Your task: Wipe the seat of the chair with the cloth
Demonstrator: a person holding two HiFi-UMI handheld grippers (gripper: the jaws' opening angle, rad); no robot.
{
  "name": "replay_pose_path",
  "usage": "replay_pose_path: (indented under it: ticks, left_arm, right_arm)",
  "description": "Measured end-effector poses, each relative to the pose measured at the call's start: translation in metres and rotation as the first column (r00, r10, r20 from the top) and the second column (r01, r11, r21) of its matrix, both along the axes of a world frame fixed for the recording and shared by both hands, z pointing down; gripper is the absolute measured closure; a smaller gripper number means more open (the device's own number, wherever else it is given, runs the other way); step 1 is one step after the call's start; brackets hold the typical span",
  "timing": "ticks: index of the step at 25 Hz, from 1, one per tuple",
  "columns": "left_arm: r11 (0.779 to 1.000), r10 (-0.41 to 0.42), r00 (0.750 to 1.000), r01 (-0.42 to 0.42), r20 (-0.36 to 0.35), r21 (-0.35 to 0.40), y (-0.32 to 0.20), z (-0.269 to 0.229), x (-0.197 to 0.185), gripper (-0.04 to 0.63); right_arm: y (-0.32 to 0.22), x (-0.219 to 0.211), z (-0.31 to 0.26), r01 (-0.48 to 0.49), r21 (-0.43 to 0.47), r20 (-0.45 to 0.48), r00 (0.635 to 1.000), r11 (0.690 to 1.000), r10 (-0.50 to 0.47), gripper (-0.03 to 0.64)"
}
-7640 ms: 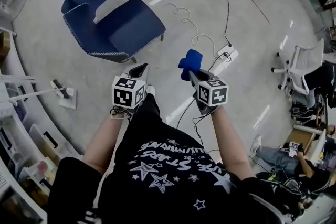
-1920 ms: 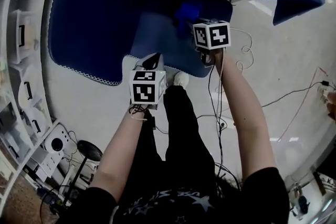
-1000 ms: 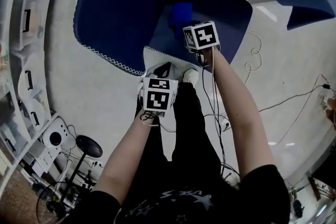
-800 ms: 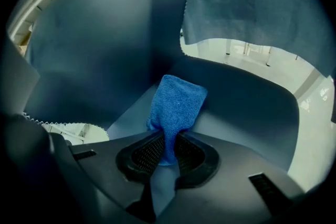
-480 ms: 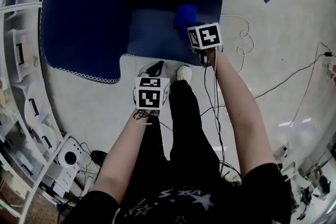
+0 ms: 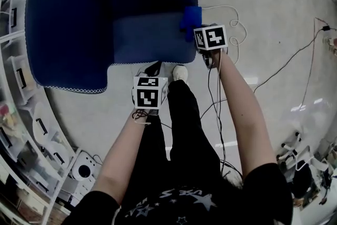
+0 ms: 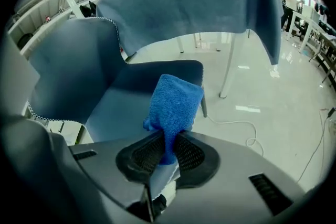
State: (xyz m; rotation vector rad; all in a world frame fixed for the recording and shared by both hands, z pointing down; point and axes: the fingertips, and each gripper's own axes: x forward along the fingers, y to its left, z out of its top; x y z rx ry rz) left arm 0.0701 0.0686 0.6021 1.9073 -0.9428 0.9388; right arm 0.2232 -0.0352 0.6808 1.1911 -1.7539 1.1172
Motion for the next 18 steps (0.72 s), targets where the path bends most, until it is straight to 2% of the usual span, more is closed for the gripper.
replay_pose_path:
  ticks: [5, 9, 14, 18]
  left_arm:
    - [1.000, 0.028, 1.000, -0.028, -0.009, 0.009, 0.006, 0.001, 0.015, 0.574]
    - [1.000, 0.024, 0.999, -0.024, -0.027, 0.019, 0.018, -0.003, 0.010, 0.574]
    - [0.999, 0.026, 0.999, -0.024, -0.047, 0.033, 0.031, -0.008, -0.009, 0.574]
    - [0.998, 0.059, 0.997, -0.057, -0.053, 0.039, 0.053, -0.015, -0.043, 0.574]
  right_arm:
    - [0.017, 0.027, -0.003, -0.029, -0.005, -0.033, 0.999, 1.000, 0.029, 0.561]
    - [0.030, 0.028, -0.008, -0.050, 0.000, -0.030, 0.998, 0.999, 0.050, 0.561]
    - [0.037, 0.008, -0.022, -0.051, 0.027, -0.039, 0.998, 0.998, 0.052, 0.561]
    - [0.040, -0.037, -0.038, -0.042, 0.057, -0.029, 0.999, 0.997, 0.044, 0.561]
